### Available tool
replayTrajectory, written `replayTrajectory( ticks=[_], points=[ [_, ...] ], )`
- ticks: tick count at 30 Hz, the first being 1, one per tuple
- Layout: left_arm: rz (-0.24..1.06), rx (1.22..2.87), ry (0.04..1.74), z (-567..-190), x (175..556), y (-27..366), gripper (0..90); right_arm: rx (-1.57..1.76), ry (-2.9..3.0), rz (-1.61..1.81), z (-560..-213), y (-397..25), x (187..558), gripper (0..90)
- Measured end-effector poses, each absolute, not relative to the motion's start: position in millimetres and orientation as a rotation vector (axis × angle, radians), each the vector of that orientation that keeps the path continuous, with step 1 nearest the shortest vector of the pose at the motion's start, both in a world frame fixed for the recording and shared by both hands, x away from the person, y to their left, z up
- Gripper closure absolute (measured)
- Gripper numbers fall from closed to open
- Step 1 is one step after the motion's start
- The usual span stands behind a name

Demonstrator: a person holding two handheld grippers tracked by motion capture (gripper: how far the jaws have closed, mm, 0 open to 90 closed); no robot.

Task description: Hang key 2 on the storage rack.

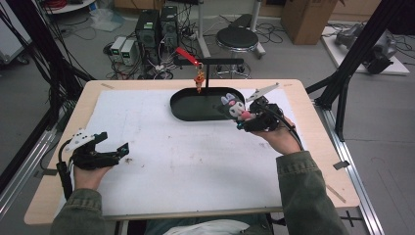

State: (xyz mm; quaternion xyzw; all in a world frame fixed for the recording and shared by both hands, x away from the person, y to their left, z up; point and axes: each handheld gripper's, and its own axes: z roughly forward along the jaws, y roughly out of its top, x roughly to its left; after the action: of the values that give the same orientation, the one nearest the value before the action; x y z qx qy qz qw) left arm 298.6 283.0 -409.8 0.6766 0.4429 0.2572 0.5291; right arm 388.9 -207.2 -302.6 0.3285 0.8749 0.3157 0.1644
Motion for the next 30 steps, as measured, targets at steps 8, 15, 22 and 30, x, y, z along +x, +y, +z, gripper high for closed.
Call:
replayTrajectory(
  ticks=[8, 15, 22, 30],
  points=[
    [0.614, 1.614, 1.057, -409.7, 298.9, 283.2, 3.2, 0.948, 2.486, 0.955, -286.0, -198.4, 400.4, 49.0],
    [0.614, 1.612, 1.057, -409.6, 299.0, 283.3, 3.1, 0.93, 2.492, 0.953, -274.1, -188.0, 410.1, 49.0],
    [0.615, 1.611, 1.058, -409.6, 298.8, 283.3, 3.2, 0.917, 2.517, 0.977, -265.5, -182.0, 418.7, 49.0],
    [0.614, 1.613, 1.056, -409.4, 298.7, 282.5, 3.2, 0.901, 2.546, 0.972, -256.6, -177.4, 425.7, 49.0]
  ],
)
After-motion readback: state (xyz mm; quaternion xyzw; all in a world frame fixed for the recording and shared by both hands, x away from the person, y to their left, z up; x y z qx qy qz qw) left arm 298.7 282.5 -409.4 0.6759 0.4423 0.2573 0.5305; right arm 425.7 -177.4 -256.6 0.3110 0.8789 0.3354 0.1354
